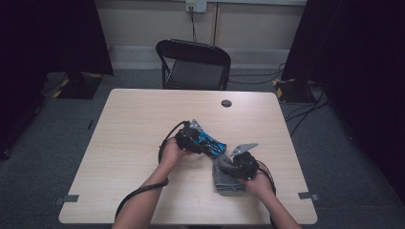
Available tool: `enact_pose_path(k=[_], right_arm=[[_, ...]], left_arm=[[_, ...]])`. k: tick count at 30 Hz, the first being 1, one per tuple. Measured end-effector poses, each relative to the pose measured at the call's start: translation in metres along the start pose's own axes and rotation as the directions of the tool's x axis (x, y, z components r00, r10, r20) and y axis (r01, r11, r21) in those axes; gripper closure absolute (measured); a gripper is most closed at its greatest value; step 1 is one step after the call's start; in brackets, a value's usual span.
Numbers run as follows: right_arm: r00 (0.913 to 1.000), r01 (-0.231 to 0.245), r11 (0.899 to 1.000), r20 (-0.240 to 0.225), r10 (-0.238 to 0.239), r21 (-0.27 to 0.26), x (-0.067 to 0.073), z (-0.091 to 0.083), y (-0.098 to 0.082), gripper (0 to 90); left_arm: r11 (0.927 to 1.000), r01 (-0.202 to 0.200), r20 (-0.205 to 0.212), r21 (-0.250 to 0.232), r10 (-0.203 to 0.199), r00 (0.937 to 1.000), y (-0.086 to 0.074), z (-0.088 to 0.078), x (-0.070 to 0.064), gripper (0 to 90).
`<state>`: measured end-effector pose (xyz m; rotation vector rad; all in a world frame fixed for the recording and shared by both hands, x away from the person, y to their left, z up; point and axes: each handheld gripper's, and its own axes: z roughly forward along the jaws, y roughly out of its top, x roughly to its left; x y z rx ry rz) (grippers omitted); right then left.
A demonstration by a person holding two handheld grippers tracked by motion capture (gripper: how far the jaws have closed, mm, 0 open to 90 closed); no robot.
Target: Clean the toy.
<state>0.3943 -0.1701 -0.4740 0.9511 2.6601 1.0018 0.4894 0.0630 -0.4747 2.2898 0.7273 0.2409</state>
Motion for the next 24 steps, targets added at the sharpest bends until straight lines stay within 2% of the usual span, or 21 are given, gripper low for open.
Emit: enact_pose_path(k=[9, 11, 14, 18, 24], right_arm=[[0.998, 0.046, 0.999, -0.043, -0.046, 0.003, 0.017, 0.006, 0.007, 69.5], [0.9967, 0.049, 0.999, -0.064, -0.05, -0.009, 0.019, 0.007, 0.008, 69.3], [0.9953, 0.07, 0.997, -0.065, -0.071, -0.013, 0.022, 0.004, 0.01, 69.2], [0.9959, 0.067, 0.997, -0.059, -0.068, -0.025, 0.019, -0.002, 0.011, 69.1], [0.9989, 0.03, 0.998, -0.033, -0.032, -0.057, 0.006, -0.016, 0.008, 69.1]], left_arm=[[1.0, 0.003, -0.002, -0.003, -0.003, 1.0, 0.0, 0.0, 0.0, 33.0], [0.9999, 0.009, -0.003, -0.012, -0.009, 1.0, -0.001, 0.001, -0.001, 33.0], [0.9998, 0.008, -0.003, -0.018, -0.008, 1.0, -0.002, 0.0, -0.001, 33.1], [0.9999, 0.007, -0.002, -0.015, -0.007, 1.0, -0.001, 0.0, -0.001, 33.1], [0.9998, 0.008, -0.003, -0.017, -0.008, 1.0, -0.002, 0.0, -0.001, 33.1]])
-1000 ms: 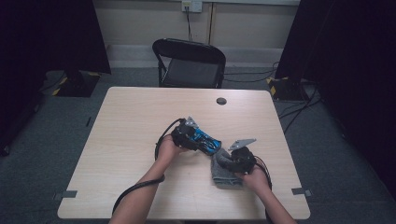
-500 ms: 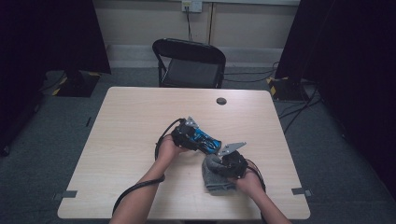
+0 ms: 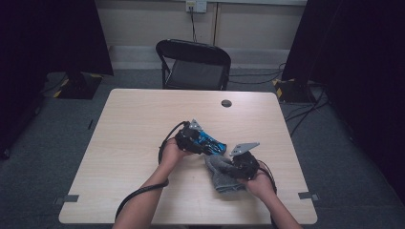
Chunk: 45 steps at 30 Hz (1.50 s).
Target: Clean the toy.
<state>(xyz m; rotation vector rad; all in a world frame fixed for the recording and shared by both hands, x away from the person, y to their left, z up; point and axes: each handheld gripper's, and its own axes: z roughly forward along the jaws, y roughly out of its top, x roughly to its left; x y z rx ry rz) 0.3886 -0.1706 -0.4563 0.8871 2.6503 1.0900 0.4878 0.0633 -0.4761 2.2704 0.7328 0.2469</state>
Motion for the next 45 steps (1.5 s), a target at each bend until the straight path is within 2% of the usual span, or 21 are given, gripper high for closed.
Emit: enact_pose_path(k=[12, 22, 33, 34, 39, 45], right_arm=[[0.9954, -0.064, 0.996, 0.068, 0.068, -0.055, -0.027, -0.026, -0.007, 69.1], [0.9876, -0.101, 0.992, 0.112, 0.11, -0.077, -0.041, -0.035, -0.012, 68.9], [0.9771, -0.134, 0.989, 0.158, 0.143, -0.062, -0.056, -0.028, -0.018, 68.6], [0.9747, -0.132, 0.99, 0.177, 0.137, -0.042, -0.058, -0.024, -0.02, 68.5], [0.9667, -0.163, 0.986, 0.194, 0.167, -0.034, -0.064, -0.018, -0.024, 68.5], [0.9597, -0.169, 0.986, 0.227, 0.166, -0.009, -0.069, -0.008, -0.024, 68.5]], left_arm=[[1.0, -0.007, 0.001, -0.001, 0.007, 1.0, 0.0, 0.0, 0.0, 33.3], [1.0, -0.009, 0.002, 0.001, 0.009, 1.0, 0.0, 0.0, 0.0, 33.5], [0.9999, -0.011, 0.002, 0.003, 0.011, 0.9999, 0.0, 0.0, 0.0, 33.6], [0.9999, -0.011, 0.003, 0.004, 0.011, 0.9999, 0.001, 0.0, 0.0, 33.6], [0.9999, -0.014, 0.003, 0.006, 0.014, 0.9999, 0.001, 0.0, 0.0, 33.7], [0.9999, -0.013, 0.003, 0.005, 0.013, 0.9999, 0.001, 0.0, -0.001, 33.6]])
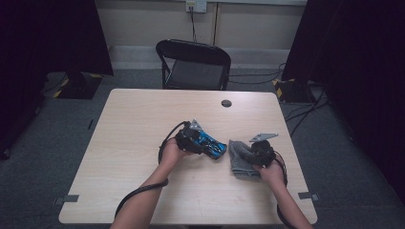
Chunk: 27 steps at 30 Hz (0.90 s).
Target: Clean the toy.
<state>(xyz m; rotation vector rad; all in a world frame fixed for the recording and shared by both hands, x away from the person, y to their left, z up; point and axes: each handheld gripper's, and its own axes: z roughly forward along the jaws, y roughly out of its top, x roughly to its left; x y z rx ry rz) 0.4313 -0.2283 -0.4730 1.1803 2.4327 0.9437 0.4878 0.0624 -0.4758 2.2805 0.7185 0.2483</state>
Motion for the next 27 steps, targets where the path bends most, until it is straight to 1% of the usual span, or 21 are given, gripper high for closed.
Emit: enact_pose_path(k=[1, 3, 10, 19, 27], right_arm=[[1.0, -0.009, 1.0, -0.002, 0.009, 0.007, 0.0, 0.003, 0.0, 68.5], [0.9999, -0.012, 1.0, -0.002, 0.012, 0.007, 0.0, 0.005, 0.0, 68.5], [0.9999, -0.004, 1.0, -0.015, 0.004, 0.005, 0.003, 0.01, 0.004, 68.2], [0.999, 0.035, 0.999, -0.028, -0.034, 0.016, 0.013, 0.012, 0.006, 68.1], [0.9983, 0.04, 0.999, -0.043, -0.039, 0.02, 0.018, 0.012, 0.005, 68.1]], left_arm=[[1.0, 0.0, 0.001, 0.0, 0.0, 1.0, 0.0, 0.0, 0.0, 33.6], [1.0, -0.002, 0.001, -0.001, 0.002, 1.0, 0.0, 0.0, 0.0, 33.7], [1.0, -0.001, 0.001, -0.002, 0.001, 1.0, 0.0, 0.0, 0.0, 33.7], [1.0, -0.002, 0.001, -0.001, 0.002, 1.0, 0.0, 0.0, 0.0, 33.7], [1.0, -0.001, 0.001, 0.0, 0.001, 1.0, 0.0, 0.0, 0.0, 33.7]])
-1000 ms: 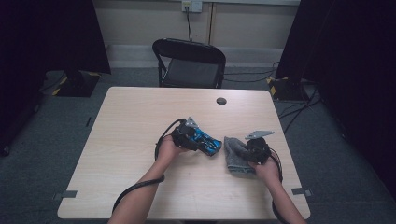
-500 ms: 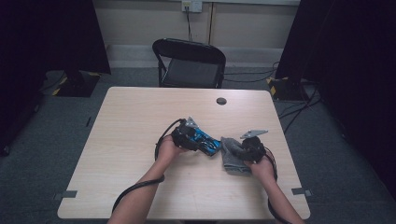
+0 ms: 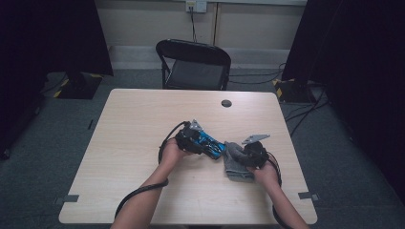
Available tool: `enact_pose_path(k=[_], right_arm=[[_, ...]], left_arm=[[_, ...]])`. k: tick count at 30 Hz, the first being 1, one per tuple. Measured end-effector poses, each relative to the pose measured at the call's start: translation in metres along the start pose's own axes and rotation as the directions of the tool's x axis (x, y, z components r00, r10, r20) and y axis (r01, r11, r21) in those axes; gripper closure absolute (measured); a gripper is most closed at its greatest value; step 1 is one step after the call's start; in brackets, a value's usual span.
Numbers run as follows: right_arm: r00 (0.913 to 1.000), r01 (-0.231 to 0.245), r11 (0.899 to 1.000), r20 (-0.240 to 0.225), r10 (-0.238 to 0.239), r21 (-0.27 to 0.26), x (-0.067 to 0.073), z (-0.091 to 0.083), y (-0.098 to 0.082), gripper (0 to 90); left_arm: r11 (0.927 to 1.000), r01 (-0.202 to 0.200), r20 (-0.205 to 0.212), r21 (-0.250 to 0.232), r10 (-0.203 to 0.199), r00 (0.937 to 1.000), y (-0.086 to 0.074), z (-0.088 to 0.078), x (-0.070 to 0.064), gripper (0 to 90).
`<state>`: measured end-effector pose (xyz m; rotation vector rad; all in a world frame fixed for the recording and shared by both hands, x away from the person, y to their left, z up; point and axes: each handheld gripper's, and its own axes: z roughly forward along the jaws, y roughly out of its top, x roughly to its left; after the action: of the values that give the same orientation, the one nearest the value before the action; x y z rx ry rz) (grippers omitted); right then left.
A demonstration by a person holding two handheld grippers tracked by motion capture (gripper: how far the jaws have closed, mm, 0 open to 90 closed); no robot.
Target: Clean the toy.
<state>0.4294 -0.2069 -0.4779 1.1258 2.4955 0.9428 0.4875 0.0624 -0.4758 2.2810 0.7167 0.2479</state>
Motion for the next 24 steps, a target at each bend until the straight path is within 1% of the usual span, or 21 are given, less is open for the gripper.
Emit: enact_pose_path(k=[10, 11, 18, 24], right_arm=[[0.9999, 0.004, 1.0, -0.014, -0.004, -0.003, 0.007, 0.0, -0.001, 68.0], [0.9998, 0.012, 1.0, -0.018, -0.012, -0.003, 0.008, 0.0, -0.001, 68.0], [0.9993, 0.014, 1.0, -0.036, -0.014, -0.005, 0.012, -0.002, -0.003, 67.9], [0.9991, 0.018, 1.0, -0.039, -0.018, 0.0, 0.014, -0.003, -0.003, 68.0]], left_arm=[[1.0, 0.0, -0.002, -0.005, 0.0, 1.0, -0.001, 0.0, 0.0, 33.8], [1.0, 0.0, -0.002, -0.002, 0.0, 1.0, -0.001, 0.0, 0.0, 33.8], [1.0, -0.002, -0.002, 0.001, 0.002, 1.0, 0.0, 0.0, 0.0, 34.2], [1.0, -0.001, -0.002, -0.001, 0.001, 1.0, 0.0, 0.0, 0.0, 34.1]])
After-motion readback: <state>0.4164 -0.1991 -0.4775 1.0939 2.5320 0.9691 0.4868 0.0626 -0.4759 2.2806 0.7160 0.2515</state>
